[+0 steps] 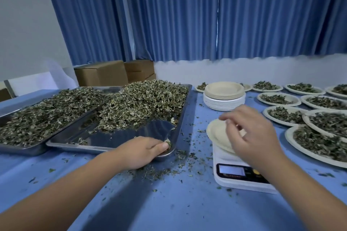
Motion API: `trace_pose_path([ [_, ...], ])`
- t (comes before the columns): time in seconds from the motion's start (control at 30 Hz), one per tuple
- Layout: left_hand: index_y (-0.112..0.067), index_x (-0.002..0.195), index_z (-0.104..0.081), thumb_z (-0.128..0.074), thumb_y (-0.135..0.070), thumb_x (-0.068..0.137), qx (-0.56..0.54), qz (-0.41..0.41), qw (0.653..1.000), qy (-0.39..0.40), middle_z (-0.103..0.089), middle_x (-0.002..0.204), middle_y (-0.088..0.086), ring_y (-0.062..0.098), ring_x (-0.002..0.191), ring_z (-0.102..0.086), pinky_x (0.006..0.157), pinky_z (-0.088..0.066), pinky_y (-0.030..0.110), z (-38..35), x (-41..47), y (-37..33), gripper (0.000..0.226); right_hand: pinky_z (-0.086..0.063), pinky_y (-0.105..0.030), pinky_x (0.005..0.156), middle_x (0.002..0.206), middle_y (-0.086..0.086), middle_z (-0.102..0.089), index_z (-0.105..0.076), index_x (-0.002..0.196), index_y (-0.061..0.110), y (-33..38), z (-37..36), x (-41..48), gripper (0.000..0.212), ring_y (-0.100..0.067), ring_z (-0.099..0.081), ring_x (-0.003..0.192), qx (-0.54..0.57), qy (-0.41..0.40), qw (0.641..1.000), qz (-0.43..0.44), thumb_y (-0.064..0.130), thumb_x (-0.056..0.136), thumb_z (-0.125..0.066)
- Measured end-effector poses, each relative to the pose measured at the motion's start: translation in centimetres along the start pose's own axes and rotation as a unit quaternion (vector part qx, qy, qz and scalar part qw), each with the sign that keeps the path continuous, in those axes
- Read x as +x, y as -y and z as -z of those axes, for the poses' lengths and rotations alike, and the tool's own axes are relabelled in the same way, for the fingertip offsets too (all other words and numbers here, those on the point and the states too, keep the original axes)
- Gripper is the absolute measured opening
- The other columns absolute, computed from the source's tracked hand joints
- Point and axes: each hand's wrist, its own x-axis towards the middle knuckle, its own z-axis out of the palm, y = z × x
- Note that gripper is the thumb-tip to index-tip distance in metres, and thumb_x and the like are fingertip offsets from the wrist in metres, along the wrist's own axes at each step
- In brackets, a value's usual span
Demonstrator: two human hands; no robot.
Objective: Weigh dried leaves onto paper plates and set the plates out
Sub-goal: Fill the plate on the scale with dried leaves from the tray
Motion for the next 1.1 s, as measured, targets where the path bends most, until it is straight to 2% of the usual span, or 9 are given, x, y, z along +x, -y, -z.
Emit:
trace_pose_path([
  [0.07, -0.022, 0.093, -0.060, -0.023, -0.067, 0.087, -0.010, -0.002, 1.000, -0.008, -0.063, 0.089, -0.003, 0.014, 0.082, -0.057, 0.079, -0.041, 0.036, -0.1, 0.1, -0.3, 0.059, -0.034, -0.013, 0.067, 0.076, -0.001, -0.060, -0.072, 0.085, 0.006, -2.1, 1.5, -0.5, 0.029, -0.007, -0.046, 0.072, -0.029, -0.019, 0.999, -0.039, 0.016, 0.085, -0.045],
  [0.13, -0.036, 0.127, -0.055, -0.027, -0.062, 0.094, -0.001, 0.011, 1.000, -0.017, -0.061, 0.124, -0.013, 0.010, 0.111, -0.056, 0.097, -0.041, 0.035, -0.2, 0.3, -0.7, 0.051, -0.035, -0.013, 0.069, 0.077, -0.003, -0.062, -0.072, 0.084, 0.005, -3.9, 2.6, -1.1, 0.025, -0.015, -0.053, 0.072, -0.042, -0.041, 0.995, -0.081, 0.010, 0.083, -0.047],
  [0.23, -0.048, 0.145, -0.031, -0.029, -0.061, 0.096, -0.005, 0.019, 1.000, -0.024, -0.046, 0.140, -0.020, 0.010, 0.118, -0.050, 0.091, -0.036, 0.028, -0.4, 0.8, -1.2, 0.051, -0.035, -0.006, 0.073, 0.079, -0.003, -0.063, -0.072, 0.085, 0.008, -5.3, 3.6, -1.1, 0.026, -0.008, -0.050, 0.076, -0.033, -0.080, 0.987, -0.136, 0.012, 0.084, -0.047],
  [0.37, -0.051, 0.126, -0.046, -0.039, -0.052, 0.098, -0.034, 0.035, 0.998, -0.039, -0.064, 0.106, -0.018, -0.004, 0.063, -0.053, 0.057, -0.037, 0.015, -0.6, 1.5, -1.5, 0.029, -0.033, 0.000, 0.074, 0.079, 0.000, -0.063, -0.072, 0.085, 0.011, -5.8, 3.8, -1.2, 0.026, -0.004, -0.047, 0.077, -0.034, -0.091, 0.984, -0.151, 0.012, 0.084, -0.046],
  [0.47, -0.031, 0.100, -0.064, -0.046, -0.038, 0.100, -0.034, 0.046, 0.995, -0.081, -0.064, 0.071, -0.010, -0.002, 0.044, -0.046, 0.044, -0.033, 0.013, -0.8, 2.0, -1.5, 0.019, -0.033, -0.003, 0.074, 0.077, -0.003, -0.063, -0.072, 0.083, 0.008, -6.0, 3.5, -1.6, 0.023, -0.014, -0.051, 0.075, -0.042, -0.077, 0.986, -0.140, 0.008, 0.085, -0.049],
  [0.6, -0.026, 0.094, -0.068, -0.048, -0.039, 0.099, -0.020, 0.044, 0.996, -0.069, -0.061, 0.061, -0.009, -0.001, 0.042, -0.044, 0.043, -0.033, 0.013, -0.6, 2.5, -1.6, 0.025, -0.032, -0.014, 0.067, 0.076, -0.001, -0.063, -0.072, 0.082, 0.009, -6.4, 3.5, -1.6, 0.027, -0.019, -0.055, 0.075, -0.047, -0.073, 0.987, -0.137, 0.013, 0.082, -0.046],
  [0.83, -0.026, 0.079, -0.066, -0.050, -0.047, 0.096, -0.018, 0.034, 0.998, -0.040, -0.045, 0.042, -0.010, 0.003, 0.036, -0.034, 0.039, -0.027, 0.015, 0.7, 3.6, -0.9, 0.031, -0.036, -0.022, 0.076, 0.083, 0.003, -0.064, -0.072, 0.085, 0.012, -7.2, 3.6, -1.8, 0.022, -0.013, -0.055, 0.084, -0.028, -0.067, 0.979, -0.192, 0.004, 0.088, -0.052],
  [0.97, -0.036, 0.083, -0.061, -0.048, -0.051, 0.093, -0.023, 0.052, 0.996, -0.068, -0.039, 0.039, -0.006, 0.005, 0.033, -0.029, 0.034, -0.027, 0.015, 1.8, 4.3, -0.9, 0.023, -0.035, -0.021, 0.075, 0.087, 0.002, -0.064, -0.072, 0.086, 0.014, -7.8, 4.4, -1.5, 0.024, -0.012, -0.054, 0.084, -0.021, -0.093, 0.969, -0.226, 0.005, 0.088, -0.050],
  [1.1, -0.036, 0.085, -0.058, -0.041, -0.057, 0.090, -0.014, 0.032, 0.990, -0.137, -0.045, 0.047, -0.003, 0.005, 0.032, -0.034, 0.041, -0.041, 0.024, 3.9, 4.8, -2.3, 0.027, -0.035, -0.024, 0.064, 0.083, 0.001, -0.062, -0.072, 0.087, 0.015, -8.4, 4.9, -1.5, 0.024, -0.013, -0.051, 0.075, -0.007, -0.109, 0.960, -0.258, 0.009, 0.089, -0.049],
])
